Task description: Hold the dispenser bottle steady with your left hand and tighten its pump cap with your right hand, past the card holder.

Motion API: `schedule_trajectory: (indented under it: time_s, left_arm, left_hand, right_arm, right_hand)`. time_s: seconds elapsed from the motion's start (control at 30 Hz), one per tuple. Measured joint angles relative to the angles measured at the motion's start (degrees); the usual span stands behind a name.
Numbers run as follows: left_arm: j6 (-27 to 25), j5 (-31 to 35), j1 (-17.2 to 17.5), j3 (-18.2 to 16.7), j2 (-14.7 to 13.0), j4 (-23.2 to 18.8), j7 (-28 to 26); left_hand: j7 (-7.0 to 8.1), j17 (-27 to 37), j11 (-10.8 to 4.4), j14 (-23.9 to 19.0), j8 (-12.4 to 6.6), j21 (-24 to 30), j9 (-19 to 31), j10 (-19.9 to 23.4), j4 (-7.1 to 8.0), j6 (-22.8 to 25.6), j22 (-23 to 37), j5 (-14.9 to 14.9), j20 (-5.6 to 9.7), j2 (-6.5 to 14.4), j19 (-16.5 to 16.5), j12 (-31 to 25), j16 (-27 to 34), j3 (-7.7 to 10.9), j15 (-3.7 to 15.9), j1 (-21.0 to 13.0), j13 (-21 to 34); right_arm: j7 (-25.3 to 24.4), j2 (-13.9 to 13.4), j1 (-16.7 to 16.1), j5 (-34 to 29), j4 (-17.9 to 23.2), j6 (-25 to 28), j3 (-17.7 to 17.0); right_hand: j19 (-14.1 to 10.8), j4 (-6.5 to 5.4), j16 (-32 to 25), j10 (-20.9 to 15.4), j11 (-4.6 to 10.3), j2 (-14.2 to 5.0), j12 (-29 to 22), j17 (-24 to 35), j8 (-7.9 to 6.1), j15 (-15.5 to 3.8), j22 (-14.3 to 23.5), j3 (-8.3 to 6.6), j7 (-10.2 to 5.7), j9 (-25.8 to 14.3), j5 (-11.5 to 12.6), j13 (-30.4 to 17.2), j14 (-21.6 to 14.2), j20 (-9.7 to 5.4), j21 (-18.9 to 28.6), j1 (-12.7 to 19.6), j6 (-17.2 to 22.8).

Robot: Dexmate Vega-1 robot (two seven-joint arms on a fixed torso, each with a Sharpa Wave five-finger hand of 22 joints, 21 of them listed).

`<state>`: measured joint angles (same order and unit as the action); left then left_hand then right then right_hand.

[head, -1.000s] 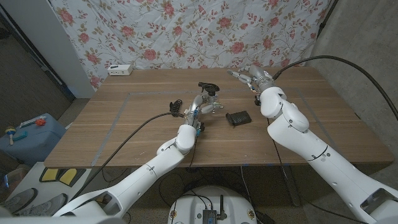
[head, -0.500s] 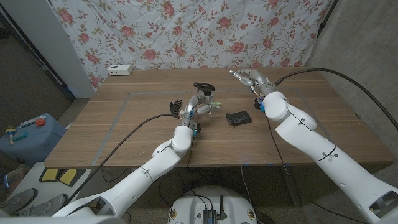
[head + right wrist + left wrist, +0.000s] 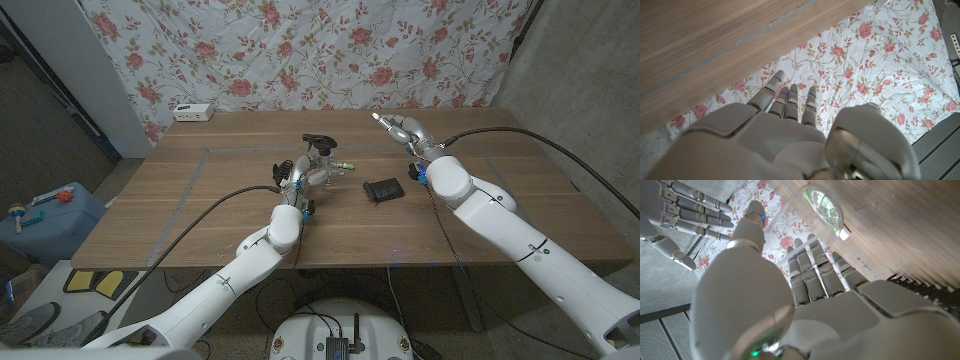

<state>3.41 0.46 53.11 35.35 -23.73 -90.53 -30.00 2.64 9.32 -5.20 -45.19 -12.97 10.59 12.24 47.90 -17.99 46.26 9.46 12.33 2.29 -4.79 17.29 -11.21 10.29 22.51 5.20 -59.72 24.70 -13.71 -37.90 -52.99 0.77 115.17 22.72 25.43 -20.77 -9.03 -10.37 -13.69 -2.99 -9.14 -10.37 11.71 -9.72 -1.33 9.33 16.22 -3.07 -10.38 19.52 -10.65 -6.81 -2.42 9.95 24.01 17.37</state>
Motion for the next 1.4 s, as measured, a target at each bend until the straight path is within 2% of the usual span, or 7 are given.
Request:
schedule_trajectory:
  time_s: [0.13,0.37,0.6,1.0,1.07,1.33,1.4]
  left_arm:
    - [-0.52,-0.19,0.43,-0.45,-0.63,-0.68,0.00]
    - [-1.51,-0.57,1.32,-1.24,-1.67,-2.03,0.07]
    - [-2.33,-0.81,2.20,-1.85,-2.49,-3.02,0.00]
    - [-2.86,-0.96,3.50,-2.52,-3.12,-3.75,-0.92]
    - [-2.86,-0.98,3.66,-2.60,-3.19,-3.75,-1.03]
    - [-1.60,-1.23,4.13,-2.87,-3.33,-2.77,-1.30]
    - [-0.75,-1.31,4.18,-2.91,-3.33,-2.26,-1.33]
  left_hand:
    - [0.00,0.00,-0.05,0.66,0.49,0.00,-0.27,-0.42,0.00,0.00,0.00,0.00,-0.03,0.00,-0.45,0.22,-0.14,0.00,-0.30,0.00,-0.45]
    - [0.00,-0.26,-0.53,1.76,0.92,-0.23,-0.27,-0.90,0.00,0.00,0.00,0.00,-0.27,0.00,-1.30,0.21,-0.58,0.00,-0.47,0.00,-1.25]
    - [0.00,-0.26,-0.62,2.61,0.93,-0.22,-0.53,-1.42,0.00,0.00,0.00,0.00,-0.64,0.00,-1.67,0.21,-0.58,0.00,-0.60,0.00,-2.01]
    - [0.00,-0.25,-0.84,3.86,1.77,-0.22,-0.74,-1.81,0.01,0.00,0.00,0.00,-0.33,-0.58,-1.97,0.42,-0.58,0.01,-1.03,0.58,-3.36]
    - [0.00,-0.25,-0.95,4.13,1.77,-0.22,-0.80,-2.36,0.92,0.00,0.00,0.00,-0.16,-0.62,-2.14,0.66,-0.58,0.93,-1.14,0.62,-3.69]
    - [0.00,-0.25,-0.96,6.07,2.65,-0.22,-1.07,-4.57,1.26,0.00,0.00,-0.38,0.17,-0.99,-3.10,1.05,-0.58,0.62,-1.56,0.99,-5.52]
    - [0.00,-0.25,-1.03,7.00,2.66,-0.22,-1.07,-5.15,1.50,0.00,0.00,-0.68,-0.15,-0.99,-3.43,1.05,-0.58,0.38,-1.58,0.99,-6.10]
  right_arm:
    - [-1.06,-0.09,-0.34,1.89,-1.32,-2.78,-0.09]
    - [-2.53,0.05,-0.87,4.70,-3.54,-7.27,-0.19]
    - [-3.59,0.45,-1.19,6.67,-5.66,-11.14,-0.20]
    - [-5.23,1.13,-1.25,7.91,-8.14,-15.14,0.41]
    - [-5.43,1.24,-1.25,7.96,-8.52,-15.84,0.51]
    - [-5.70,2.11,-1.15,8.47,-11.12,-19.65,0.96]
    - [-5.74,2.52,-1.08,8.55,-12.15,-20.35,1.10]
  right_hand:
    - [0.43,-0.17,0.00,0.42,0.12,-0.05,0.00,0.00,0.00,0.00,0.00,-0.20,0.23,0.00,0.00,0.08,0.60,-0.03,0.00,-0.41,-0.85]
    - [0.88,-0.16,0.00,0.90,1.48,-0.39,0.00,-0.26,0.00,-0.52,0.01,-0.20,0.28,0.00,0.00,0.27,1.12,0.06,0.00,-1.57,-1.97]
    - [0.88,-0.30,0.00,1.51,2.09,-0.61,0.00,-0.26,0.00,-0.72,0.01,-0.34,0.73,0.00,0.00,0.27,1.32,0.06,0.00,-2.25,-2.76]
    - [1.45,-0.30,0.00,1.50,2.08,-0.79,0.00,-0.25,-0.26,-0.71,0.01,-0.34,0.73,0.00,0.44,0.27,1.32,0.01,0.00,-2.41,-2.76]
    - [1.54,-0.30,-0.01,1.50,2.08,-0.92,0.00,-0.25,-0.26,-0.71,0.01,-0.34,0.73,0.00,0.44,0.26,1.32,0.10,0.00,-2.54,-2.76]
    - [1.53,-0.53,-0.24,1.73,2.30,-1.06,0.00,-0.53,-0.26,-1.01,0.01,-0.57,1.04,-0.01,0.44,0.26,1.64,0.10,0.00,-3.15,-3.07]
    - [1.54,-0.53,-0.24,1.92,2.49,-1.14,0.00,-0.53,-0.26,-0.79,0.01,-0.57,1.04,0.18,0.44,0.26,1.89,0.10,0.00,-3.23,-3.07]
